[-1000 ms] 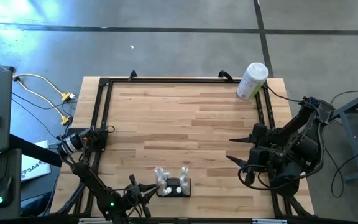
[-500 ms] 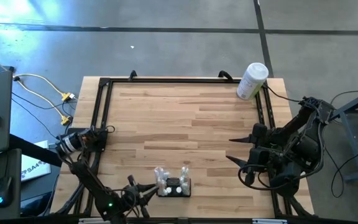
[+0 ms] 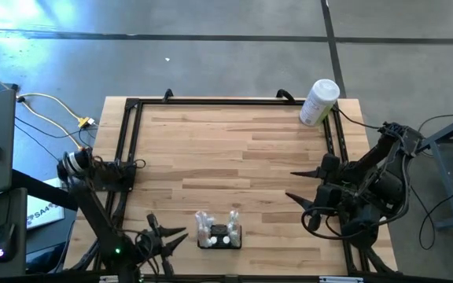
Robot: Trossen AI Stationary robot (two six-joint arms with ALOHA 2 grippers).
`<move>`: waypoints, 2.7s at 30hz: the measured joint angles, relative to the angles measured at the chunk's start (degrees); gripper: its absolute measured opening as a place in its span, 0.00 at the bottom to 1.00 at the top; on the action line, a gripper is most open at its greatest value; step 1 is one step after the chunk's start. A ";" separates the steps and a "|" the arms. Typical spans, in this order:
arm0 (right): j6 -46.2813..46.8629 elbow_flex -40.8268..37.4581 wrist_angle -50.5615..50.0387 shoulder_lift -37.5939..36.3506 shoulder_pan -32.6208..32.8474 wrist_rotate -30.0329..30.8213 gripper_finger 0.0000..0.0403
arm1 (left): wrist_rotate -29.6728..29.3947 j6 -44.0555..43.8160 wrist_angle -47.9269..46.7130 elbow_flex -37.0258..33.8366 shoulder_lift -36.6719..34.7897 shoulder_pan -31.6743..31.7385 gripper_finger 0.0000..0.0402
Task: Pick & Place toothbrushing station
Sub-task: Return to Home Position
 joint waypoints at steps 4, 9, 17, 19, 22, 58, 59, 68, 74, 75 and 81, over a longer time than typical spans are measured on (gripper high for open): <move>0.00 0.00 0.92 0.00 0.00 3.98 0.62 | 0.77 5.51 -4.23 0.00 -5.76 1.61 0.21; -2.55 0.00 3.79 0.00 -0.98 7.87 0.62 | 13.03 20.16 -8.38 0.00 -16.22 6.03 0.18; -6.49 0.00 7.54 -3.85 -5.11 6.85 0.62 | 30.34 29.93 -24.49 0.02 -36.73 15.64 0.01; -4.98 0.00 7.46 -5.24 -6.55 5.70 0.62 | 31.17 29.91 -29.66 0.02 -41.33 17.23 0.01; -2.07 0.00 5.76 -7.33 -7.97 5.85 0.60 | 31.63 29.91 -35.17 0.02 -47.30 18.35 0.00; 52.41 -48.10 -0.05 -54.48 10.79 22.28 0.06 | 48.87 46.57 -20.09 -31.09 -98.33 18.23 0.00; 54.07 -50.11 -0.03 -55.87 11.36 22.86 0.06 | 48.54 46.92 -20.25 -31.25 -98.31 18.27 0.00; 71.83 -64.57 0.02 -61.07 13.75 25.13 0.06 | 47.74 45.91 -20.14 -33.83 -98.31 18.27 0.00; 79.23 -71.91 4.81 -60.42 13.70 25.05 0.06 | 47.63 45.06 -20.27 -33.88 -98.31 18.27 0.00; 79.71 -72.88 6.09 -60.35 13.70 25.06 0.06 | 47.63 45.06 -20.31 -33.88 -98.31 18.27 0.00; 80.81 -78.62 11.84 -60.30 13.70 25.16 0.06 | 47.60 45.12 -20.66 -33.88 -98.31 18.27 0.00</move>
